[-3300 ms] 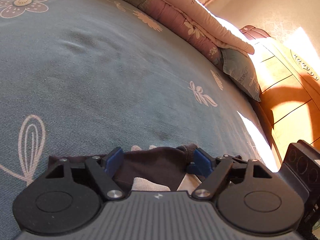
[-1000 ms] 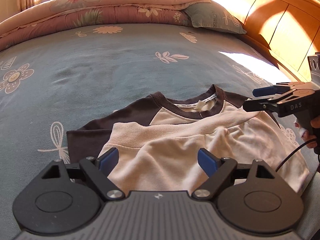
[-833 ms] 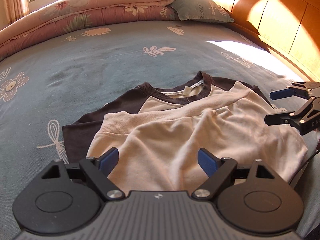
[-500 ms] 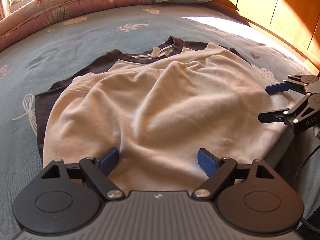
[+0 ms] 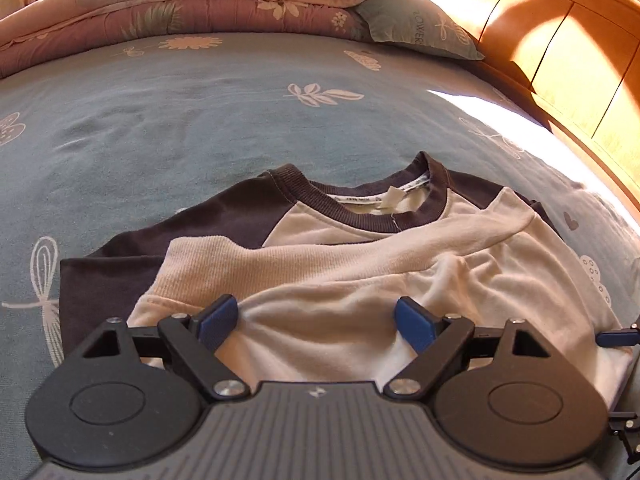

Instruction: Fold clothes

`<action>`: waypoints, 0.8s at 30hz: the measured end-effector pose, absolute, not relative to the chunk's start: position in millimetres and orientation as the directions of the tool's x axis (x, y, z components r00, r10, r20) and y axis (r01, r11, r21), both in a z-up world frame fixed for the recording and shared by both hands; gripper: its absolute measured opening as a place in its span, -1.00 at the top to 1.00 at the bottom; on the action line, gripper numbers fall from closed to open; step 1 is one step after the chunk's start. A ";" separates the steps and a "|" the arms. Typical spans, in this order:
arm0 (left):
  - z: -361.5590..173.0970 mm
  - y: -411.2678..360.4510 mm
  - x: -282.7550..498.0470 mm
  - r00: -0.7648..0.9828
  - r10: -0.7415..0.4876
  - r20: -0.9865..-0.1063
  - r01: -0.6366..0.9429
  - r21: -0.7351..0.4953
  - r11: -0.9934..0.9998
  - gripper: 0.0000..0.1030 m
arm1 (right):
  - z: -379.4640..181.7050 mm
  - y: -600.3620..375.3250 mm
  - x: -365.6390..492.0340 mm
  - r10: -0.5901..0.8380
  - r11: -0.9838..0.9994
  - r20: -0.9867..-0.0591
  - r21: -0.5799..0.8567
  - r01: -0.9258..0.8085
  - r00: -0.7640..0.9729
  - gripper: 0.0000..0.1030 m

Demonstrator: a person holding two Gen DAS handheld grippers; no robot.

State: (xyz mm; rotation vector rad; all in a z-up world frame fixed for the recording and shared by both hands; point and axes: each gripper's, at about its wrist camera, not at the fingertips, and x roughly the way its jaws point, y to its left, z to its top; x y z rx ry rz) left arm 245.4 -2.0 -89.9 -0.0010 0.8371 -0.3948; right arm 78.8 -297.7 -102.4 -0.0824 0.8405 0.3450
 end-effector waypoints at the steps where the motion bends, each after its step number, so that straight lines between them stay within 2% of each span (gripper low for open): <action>1: -90.3 0.7 251.9 0.592 -0.339 -0.731 0.320 -0.173 0.932 -0.70 | -102.6 -299.5 77.1 0.272 0.941 -0.738 0.071 -0.330 0.617 -1.00; 4: -76.7 15.9 256.6 0.604 -0.370 -0.705 0.265 -0.260 0.928 -0.69 | -103.6 -299.1 76.6 0.272 0.941 -0.735 0.066 -0.333 0.621 -1.00; 7: -61.5 21.1 246.4 0.592 -0.436 -0.678 0.315 -0.303 0.899 -0.69 | -104.6 -298.4 76.3 0.271 0.940 -0.732 0.060 -0.336 0.625 -1.00; 11: -67.8 18.9 238.8 0.539 -0.502 -0.676 0.356 -0.358 0.863 -0.70 | -105.6 -297.5 76.9 0.269 0.940 -0.728 0.054 -0.338 0.631 -1.00; 13: -80.0 19.3 245.7 0.547 -0.402 -0.734 0.289 -0.285 0.914 -0.70 | -105.9 -297.1 76.8 0.267 0.940 -0.726 0.051 -0.337 0.634 -1.00; 14: -85.1 22.0 250.2 0.549 -0.350 -0.759 0.245 -0.255 0.935 -0.61 | -106.1 -296.9 76.3 0.265 0.940 -0.725 0.049 -0.337 0.635 -1.00; 18: -65.2 37.8 240.7 0.559 -0.413 -0.719 0.250 -0.328 0.911 -0.63 | -106.3 -297.3 75.8 0.264 0.942 -0.722 0.049 -0.333 0.640 -1.00; 22: -39.3 38.5 204.8 0.550 -0.438 -0.711 0.358 -0.274 0.893 -0.65 | -107.2 -296.4 75.2 0.258 0.944 -0.715 0.043 -0.328 0.650 -1.00; 24: -39.4 37.9 182.7 0.502 -0.481 -0.718 0.410 -0.292 0.864 -0.66 | -107.2 -296.2 75.0 0.256 0.945 -0.714 0.043 -0.325 0.652 -1.00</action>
